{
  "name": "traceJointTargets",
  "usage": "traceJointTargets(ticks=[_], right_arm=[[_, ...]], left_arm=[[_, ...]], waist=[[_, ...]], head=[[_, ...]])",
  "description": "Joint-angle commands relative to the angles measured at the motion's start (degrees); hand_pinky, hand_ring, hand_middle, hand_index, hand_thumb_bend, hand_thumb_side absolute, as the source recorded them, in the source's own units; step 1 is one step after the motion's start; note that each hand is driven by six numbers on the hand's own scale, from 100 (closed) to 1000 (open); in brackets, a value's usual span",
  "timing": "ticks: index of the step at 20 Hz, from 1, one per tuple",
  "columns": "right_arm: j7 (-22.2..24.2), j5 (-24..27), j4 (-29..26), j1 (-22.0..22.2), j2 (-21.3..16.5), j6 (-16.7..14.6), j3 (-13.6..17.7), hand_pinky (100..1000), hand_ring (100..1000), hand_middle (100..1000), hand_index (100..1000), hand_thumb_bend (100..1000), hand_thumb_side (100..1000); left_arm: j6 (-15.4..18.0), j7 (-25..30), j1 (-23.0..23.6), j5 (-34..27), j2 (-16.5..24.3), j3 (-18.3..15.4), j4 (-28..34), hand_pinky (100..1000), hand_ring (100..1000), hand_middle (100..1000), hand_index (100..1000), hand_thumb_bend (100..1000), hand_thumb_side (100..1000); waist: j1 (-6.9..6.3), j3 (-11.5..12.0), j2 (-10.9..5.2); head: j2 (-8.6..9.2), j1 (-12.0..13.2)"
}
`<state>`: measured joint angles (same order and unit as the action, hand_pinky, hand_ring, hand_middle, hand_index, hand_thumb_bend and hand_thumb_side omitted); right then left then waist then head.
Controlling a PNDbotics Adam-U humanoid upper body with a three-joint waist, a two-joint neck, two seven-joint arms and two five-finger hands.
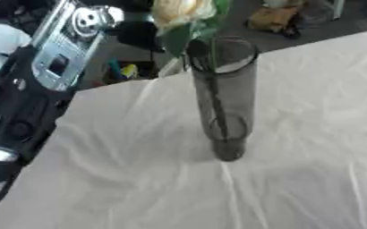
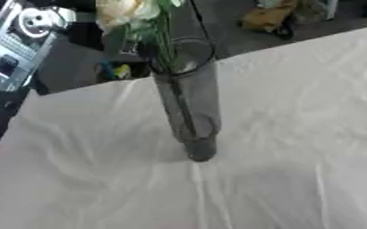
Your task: Arrange flowers into the vase.
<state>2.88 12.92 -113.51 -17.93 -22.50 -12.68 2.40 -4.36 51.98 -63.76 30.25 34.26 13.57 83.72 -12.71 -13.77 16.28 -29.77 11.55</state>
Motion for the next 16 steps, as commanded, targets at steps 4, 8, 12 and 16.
traceJointTargets(ticks=[4,8,12,16], right_arm=[[0.1,-0.1,-1.1,-0.1,-1.2,0.3,-0.1,685,542,505,761,100,1000],[0.1,0.0,-1.1,0.0,-1.1,0.4,-0.1,685,543,505,761,100,1000],[0.0,0.1,-1.1,0.0,-1.1,0.5,0.0,685,543,505,761,100,1000],[-0.1,0.1,-1.1,0.1,-1.0,0.6,0.0,685,543,505,761,100,1000]], left_arm=[[4.9,0.0,-1.5,0.2,2.4,1.9,-2.4,942,908,902,929,980,1000],[5.3,0.0,-1.5,1.0,2.4,1.1,-2.7,955,924,920,935,954,1000],[4.5,0.0,-1.4,1.8,2.8,0.3,-2.0,967,943,951,956,963,1000],[4.3,0.0,-1.0,3.7,3.3,0.0,-0.6,972,951,963,968,971,1000]], waist=[[-0.24,0.2,-2.42],[-0.24,0.3,-2.64],[-0.24,0.4,-2.85],[-0.24,0.5,-2.92]], head=[[-0.87,0.3],[-0.86,0.2],[-0.99,0.3],[-1.13,0.2]])
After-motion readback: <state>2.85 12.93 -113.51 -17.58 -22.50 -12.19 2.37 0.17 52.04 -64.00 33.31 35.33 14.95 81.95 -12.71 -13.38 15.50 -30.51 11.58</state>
